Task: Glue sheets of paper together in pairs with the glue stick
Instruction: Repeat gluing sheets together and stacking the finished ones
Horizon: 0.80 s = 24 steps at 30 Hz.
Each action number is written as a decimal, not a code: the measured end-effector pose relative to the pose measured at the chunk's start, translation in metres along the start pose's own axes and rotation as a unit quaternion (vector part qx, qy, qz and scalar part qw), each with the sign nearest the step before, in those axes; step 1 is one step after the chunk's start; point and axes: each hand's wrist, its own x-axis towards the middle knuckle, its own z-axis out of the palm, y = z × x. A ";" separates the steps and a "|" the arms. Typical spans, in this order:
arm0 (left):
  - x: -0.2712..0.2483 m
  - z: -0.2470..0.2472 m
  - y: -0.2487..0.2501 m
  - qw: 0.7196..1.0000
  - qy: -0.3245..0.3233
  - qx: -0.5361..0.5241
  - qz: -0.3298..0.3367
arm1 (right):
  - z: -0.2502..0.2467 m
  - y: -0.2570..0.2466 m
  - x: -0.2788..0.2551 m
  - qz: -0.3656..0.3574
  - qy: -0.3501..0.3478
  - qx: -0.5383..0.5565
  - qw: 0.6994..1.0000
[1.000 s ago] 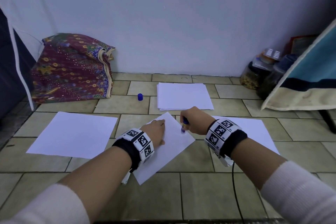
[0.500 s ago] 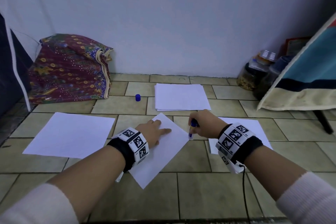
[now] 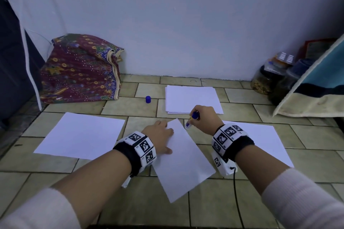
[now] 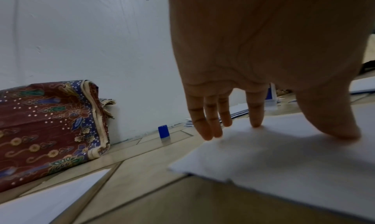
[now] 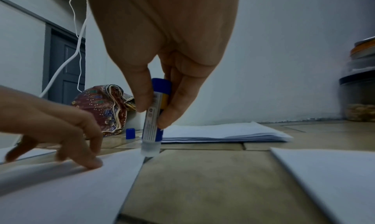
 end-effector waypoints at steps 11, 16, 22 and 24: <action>0.004 0.008 -0.004 0.993 0.009 -0.101 -0.065 | 0.026 -0.044 0.031 -0.049 -0.041 -0.030 0.997; 0.002 0.009 -0.006 0.989 0.021 -0.132 -0.067 | 0.027 -0.062 0.041 -0.063 -0.093 -0.115 0.987; 0.000 0.009 -0.006 0.988 0.024 -0.136 -0.066 | 0.016 -0.061 0.031 -0.097 -0.138 -0.185 0.968; 0.001 0.010 -0.006 0.990 0.023 -0.126 -0.064 | 0.009 -0.057 0.023 -0.105 -0.147 -0.190 0.965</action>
